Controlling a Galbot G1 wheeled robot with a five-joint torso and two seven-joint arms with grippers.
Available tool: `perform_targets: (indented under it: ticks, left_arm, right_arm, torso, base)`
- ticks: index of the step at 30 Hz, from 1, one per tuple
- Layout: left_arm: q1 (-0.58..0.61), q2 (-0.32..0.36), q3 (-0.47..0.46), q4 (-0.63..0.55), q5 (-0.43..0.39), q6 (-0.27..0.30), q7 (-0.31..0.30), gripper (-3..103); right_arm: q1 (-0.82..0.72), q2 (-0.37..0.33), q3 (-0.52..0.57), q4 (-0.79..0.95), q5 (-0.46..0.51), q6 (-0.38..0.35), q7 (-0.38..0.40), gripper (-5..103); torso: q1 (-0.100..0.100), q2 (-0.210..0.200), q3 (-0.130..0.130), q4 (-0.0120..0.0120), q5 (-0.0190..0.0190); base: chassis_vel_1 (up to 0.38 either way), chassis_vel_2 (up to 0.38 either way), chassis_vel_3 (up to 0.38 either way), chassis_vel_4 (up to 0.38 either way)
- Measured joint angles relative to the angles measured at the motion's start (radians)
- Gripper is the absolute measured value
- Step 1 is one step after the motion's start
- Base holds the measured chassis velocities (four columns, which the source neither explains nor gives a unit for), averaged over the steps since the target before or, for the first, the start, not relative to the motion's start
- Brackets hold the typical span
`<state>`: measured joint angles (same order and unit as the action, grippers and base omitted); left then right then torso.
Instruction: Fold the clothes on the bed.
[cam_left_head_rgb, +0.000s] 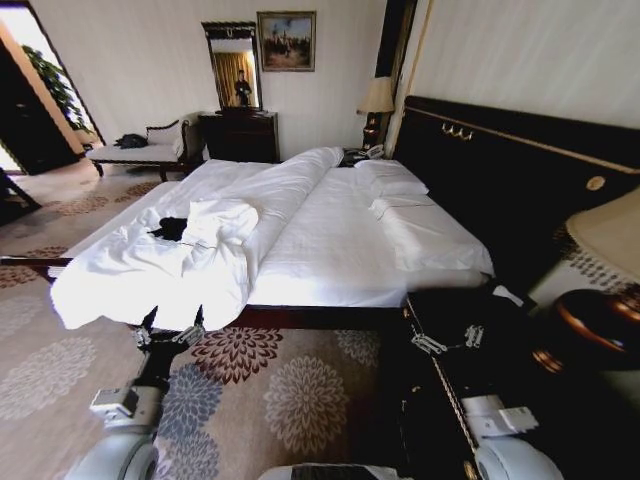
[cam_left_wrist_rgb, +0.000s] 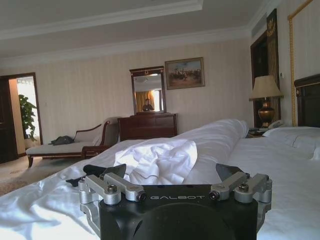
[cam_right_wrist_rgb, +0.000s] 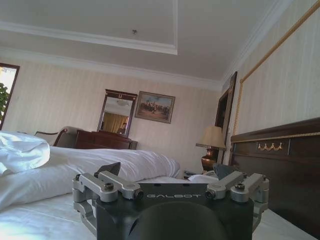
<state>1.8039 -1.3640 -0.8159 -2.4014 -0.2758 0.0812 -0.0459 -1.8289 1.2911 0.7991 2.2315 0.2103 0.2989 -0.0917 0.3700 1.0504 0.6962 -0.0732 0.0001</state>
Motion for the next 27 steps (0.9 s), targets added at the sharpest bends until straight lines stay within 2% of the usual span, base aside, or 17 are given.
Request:
perform_targets:
  ticks: [27]
  left_arm:
    - [0.019,-0.004,-0.005,-0.024,0.007,-0.002,0.000,100]
  right_arm:
    - [-0.006,-0.003,0.006,0.013,0.002,0.009,-0.001,100]
  torso:
    - [0.000,0.000,0.000,0.0000,0.0000]
  base:
    - [-0.121,0.117,0.113,-0.113]
